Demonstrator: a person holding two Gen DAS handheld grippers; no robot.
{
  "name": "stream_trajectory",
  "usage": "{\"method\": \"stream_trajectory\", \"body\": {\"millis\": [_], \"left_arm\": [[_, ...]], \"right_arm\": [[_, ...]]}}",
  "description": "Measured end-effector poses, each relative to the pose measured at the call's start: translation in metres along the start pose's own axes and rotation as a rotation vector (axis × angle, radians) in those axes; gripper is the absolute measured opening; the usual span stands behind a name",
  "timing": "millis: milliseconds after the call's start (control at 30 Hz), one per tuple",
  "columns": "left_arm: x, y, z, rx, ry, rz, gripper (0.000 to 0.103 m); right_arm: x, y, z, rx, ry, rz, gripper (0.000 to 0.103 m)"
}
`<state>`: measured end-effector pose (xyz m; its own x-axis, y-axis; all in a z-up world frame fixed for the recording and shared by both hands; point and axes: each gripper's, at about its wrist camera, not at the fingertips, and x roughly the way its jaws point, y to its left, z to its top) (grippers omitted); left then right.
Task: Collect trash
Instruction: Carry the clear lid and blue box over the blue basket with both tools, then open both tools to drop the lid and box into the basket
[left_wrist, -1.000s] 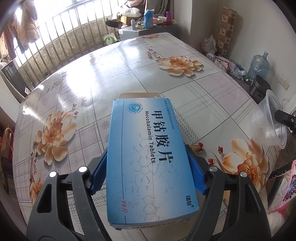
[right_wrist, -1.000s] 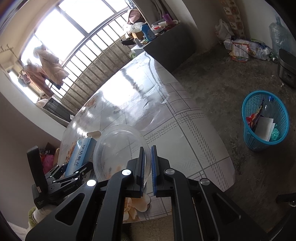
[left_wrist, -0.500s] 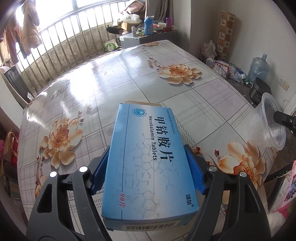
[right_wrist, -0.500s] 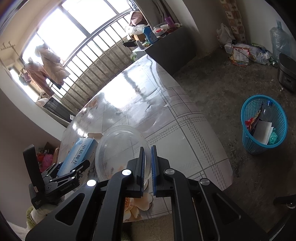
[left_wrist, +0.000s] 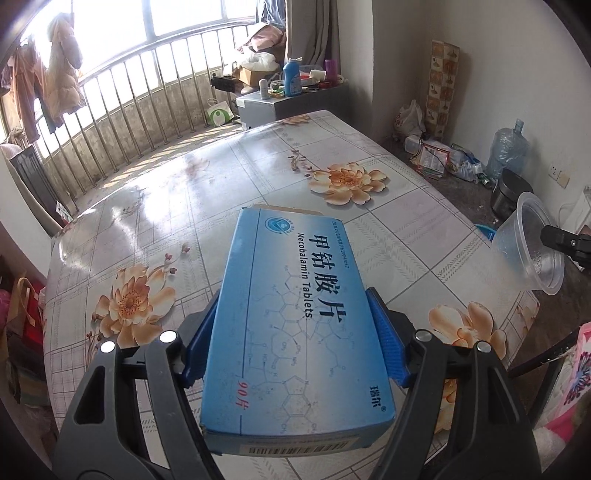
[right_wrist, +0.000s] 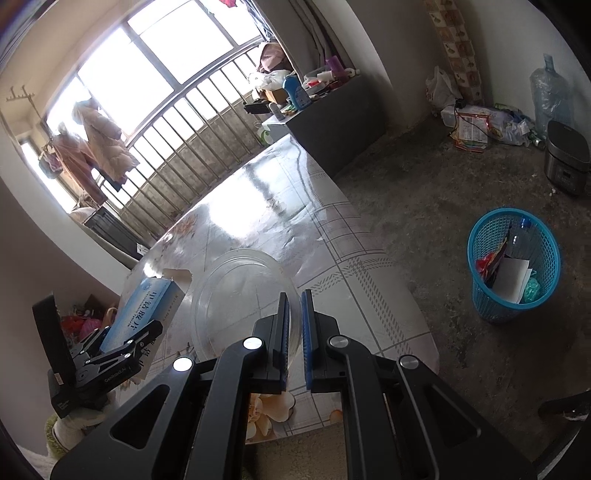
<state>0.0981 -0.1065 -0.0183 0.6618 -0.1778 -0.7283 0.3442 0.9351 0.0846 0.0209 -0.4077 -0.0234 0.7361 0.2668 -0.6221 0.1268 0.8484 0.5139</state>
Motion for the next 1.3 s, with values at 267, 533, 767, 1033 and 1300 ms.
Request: {"method": "stream_trajectory", "body": {"millis": [267, 533, 767, 1033, 1300], "left_arm": [[-0.012, -0.053, 0.065, 0.134, -0.122, -0.131, 0.070], [0.023, -0.178, 0.143, 0.306, -0.113, -0.380, 0.070], [0.121, -0.317, 0.161, 0.398, 0.139, -0.553, 0.070], [0.259, -0.427, 0.133, 0.445, 0.376, -0.600, 0.075], [0.314, -0.439, 0.119, 0.358, 0.430, -0.526, 0.076]], "right_arm": [[-0.063, -0.046, 0.022, 0.091, -0.195, -0.115, 0.007], [-0.104, -0.136, 0.036, 0.286, -0.336, -0.299, 0.007], [-0.062, -0.227, 0.037, 0.463, -0.278, -0.429, 0.007], [0.025, -0.339, 0.036, 0.627, -0.175, -0.523, 0.008], [0.101, -0.414, -0.004, 0.811, -0.044, -0.535, 0.035]]}}
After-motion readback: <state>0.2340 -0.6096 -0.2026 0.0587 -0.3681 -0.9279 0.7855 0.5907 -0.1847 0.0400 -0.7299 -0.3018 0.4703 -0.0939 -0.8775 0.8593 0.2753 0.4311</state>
